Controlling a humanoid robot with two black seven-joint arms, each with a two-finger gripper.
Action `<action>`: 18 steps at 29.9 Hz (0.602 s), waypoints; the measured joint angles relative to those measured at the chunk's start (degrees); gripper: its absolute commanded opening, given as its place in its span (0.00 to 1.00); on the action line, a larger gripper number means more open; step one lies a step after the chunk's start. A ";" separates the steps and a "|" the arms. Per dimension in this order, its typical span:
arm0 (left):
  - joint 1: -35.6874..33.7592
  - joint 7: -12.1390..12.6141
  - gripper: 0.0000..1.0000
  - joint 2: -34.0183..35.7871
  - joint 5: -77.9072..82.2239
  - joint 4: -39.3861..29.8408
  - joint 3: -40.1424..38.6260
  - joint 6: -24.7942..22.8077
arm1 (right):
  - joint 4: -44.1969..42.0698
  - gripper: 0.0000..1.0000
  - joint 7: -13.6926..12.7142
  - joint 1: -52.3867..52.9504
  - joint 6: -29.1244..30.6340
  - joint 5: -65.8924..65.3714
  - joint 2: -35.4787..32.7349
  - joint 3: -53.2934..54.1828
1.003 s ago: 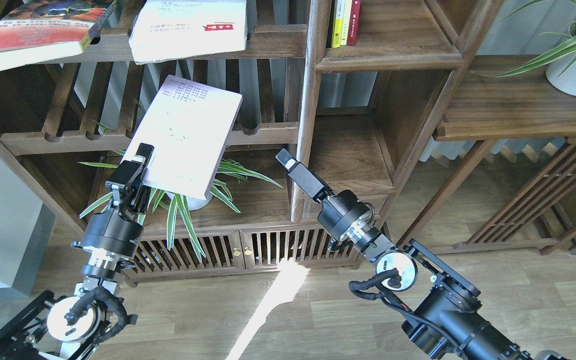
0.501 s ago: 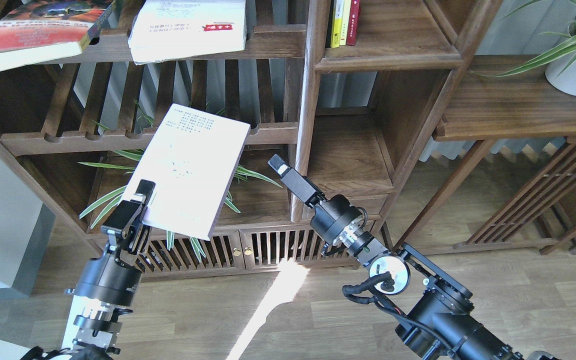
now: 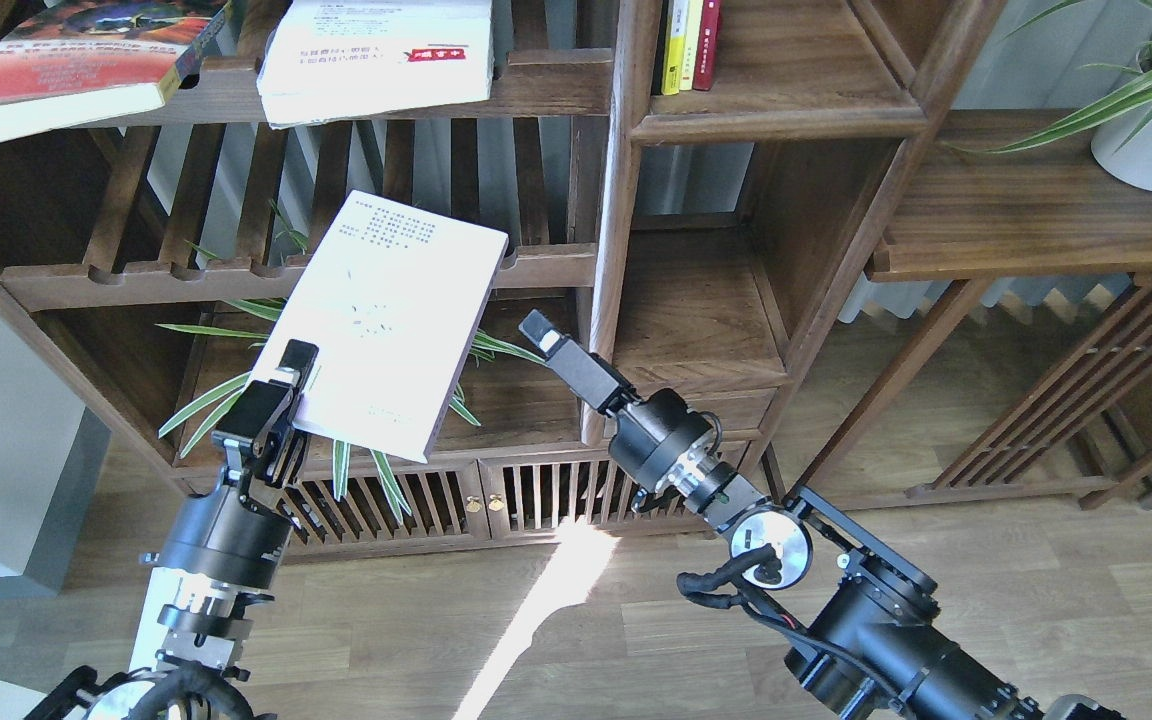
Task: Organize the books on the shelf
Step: 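Bring the right gripper to the book and grasp it from the left gripper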
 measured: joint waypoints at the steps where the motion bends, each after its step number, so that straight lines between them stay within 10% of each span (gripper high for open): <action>1: -0.53 0.00 0.02 0.22 0.00 0.26 0.09 0.00 | 0.00 1.00 -0.02 0.09 0.19 0.00 0.00 -0.17; 18: -7.18 6.21 0.02 5.21 -0.20 2.26 4.73 0.00 | 0.00 1.00 -0.04 2.19 0.55 0.11 -0.01 -0.68</action>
